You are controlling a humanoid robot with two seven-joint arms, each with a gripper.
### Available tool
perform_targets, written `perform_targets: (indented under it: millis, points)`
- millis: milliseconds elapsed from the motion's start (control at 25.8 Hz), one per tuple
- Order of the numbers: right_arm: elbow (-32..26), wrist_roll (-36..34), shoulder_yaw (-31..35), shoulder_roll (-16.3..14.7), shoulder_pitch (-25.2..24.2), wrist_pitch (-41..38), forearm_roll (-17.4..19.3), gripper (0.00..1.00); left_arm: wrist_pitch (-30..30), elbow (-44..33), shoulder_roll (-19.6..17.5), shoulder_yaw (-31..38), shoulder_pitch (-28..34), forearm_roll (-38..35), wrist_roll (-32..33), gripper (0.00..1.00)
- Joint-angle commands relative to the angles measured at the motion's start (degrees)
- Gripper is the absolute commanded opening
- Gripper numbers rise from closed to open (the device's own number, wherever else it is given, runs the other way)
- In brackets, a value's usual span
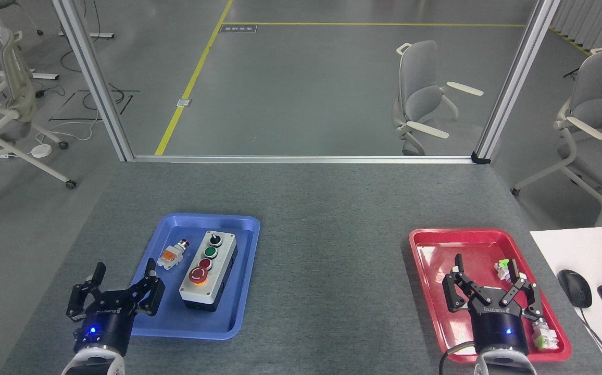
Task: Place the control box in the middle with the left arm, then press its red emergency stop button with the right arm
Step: 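Move the left gripper onto the grey control box and grasp it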
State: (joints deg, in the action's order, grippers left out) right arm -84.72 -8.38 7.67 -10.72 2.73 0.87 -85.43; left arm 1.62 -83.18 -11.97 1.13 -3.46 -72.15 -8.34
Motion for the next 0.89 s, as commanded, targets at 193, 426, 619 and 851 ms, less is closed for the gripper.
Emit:
perform_targets:
  millis: [193,426,619,851]
  points:
    - [0.1,-0.1,-0.7,-0.5,-0.2,0.0,0.0,0.99,-0.2,-0.7,0.2,0.0,0.1,0.3,-0.3,0.99]
    - [0.1,-0.1,0.1,-0.9,-0.6,0.0,0.0,0.99,-0.7,-3.0,0.6,-0.5,1.5,0.5,-0.1,0.99]
    - [0.0,-0.1,0.0,-0.4,-0.3,0.0,0.0,0.99,1.4,-3.7,3.3,-5.4,3.2,-2.9,-0.6,0.99]
    - [0.1,-0.1,-0.1,-0.4,-0.4,0.0,0.0,0.99,5.8,4.1,6.3,-10.3,2.4,-16.0,-0.2,0.99]
